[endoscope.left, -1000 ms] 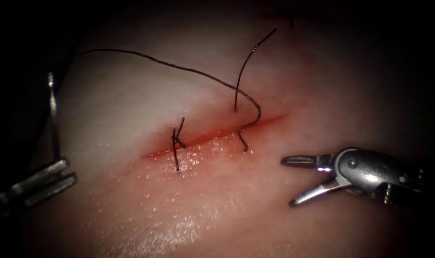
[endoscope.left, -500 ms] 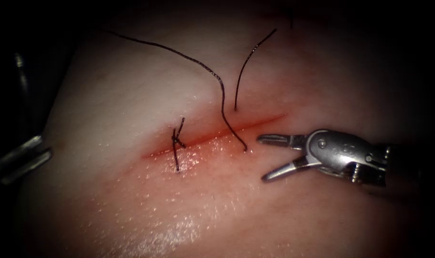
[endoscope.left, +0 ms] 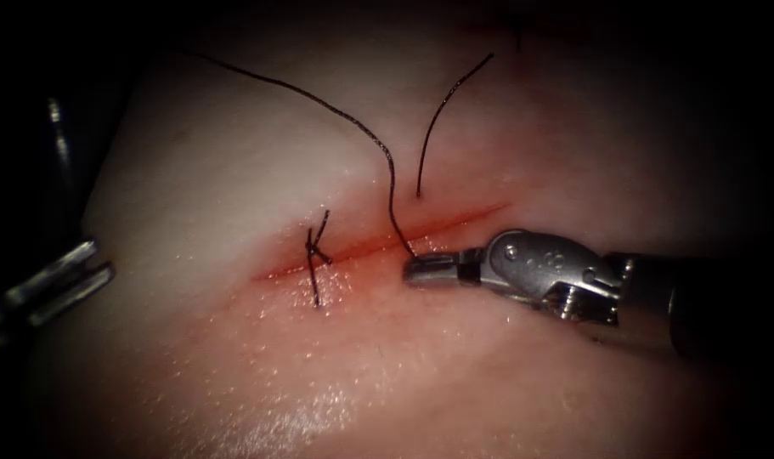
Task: Wound Closure
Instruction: Grip suture near wound and pull away with right hand. Repeat until only a short tail remains
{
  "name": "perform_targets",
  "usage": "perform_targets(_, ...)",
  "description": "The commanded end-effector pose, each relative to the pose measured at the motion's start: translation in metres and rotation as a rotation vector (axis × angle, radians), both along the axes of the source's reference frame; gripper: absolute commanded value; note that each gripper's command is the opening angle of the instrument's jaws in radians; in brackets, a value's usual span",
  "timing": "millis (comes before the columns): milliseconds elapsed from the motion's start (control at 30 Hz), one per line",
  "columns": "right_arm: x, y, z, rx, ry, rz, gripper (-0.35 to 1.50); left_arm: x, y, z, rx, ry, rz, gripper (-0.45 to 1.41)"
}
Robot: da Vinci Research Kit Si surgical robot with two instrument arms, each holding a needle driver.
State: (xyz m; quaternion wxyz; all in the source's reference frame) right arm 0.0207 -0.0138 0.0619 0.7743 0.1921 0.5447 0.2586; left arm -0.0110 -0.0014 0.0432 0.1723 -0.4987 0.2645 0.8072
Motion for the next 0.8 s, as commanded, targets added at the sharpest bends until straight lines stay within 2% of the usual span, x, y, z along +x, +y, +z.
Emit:
perform_targets(33,-0.0001,0.0001,-0.0001,-0.001,-0.005,0.003,-0.35,-0.0006,0.0003,0.0007,-0.001,-0.002,0.006,-0.45)
perform_targets(200,-0.0009,-0.0001,-0.001,0.0,-0.011,0.007,-0.35,-0.0011,0.0006,0.0012,0.006,-0.012,0.005,-0.45)
perform_targets(400,-0.0004,-0.0019,-0.0033,0.013,0.04,-0.032,-0.35,-0.0023,0.0008,0.0015,0.005,-0.015,0.026,-0.45)
perform_targets(800,-0.0004,-0.0037,-0.0051,0.016,0.066,-0.065,-0.35,-0.0037,0.0008,0.0025,0.01,-0.015,0.045,-0.45)
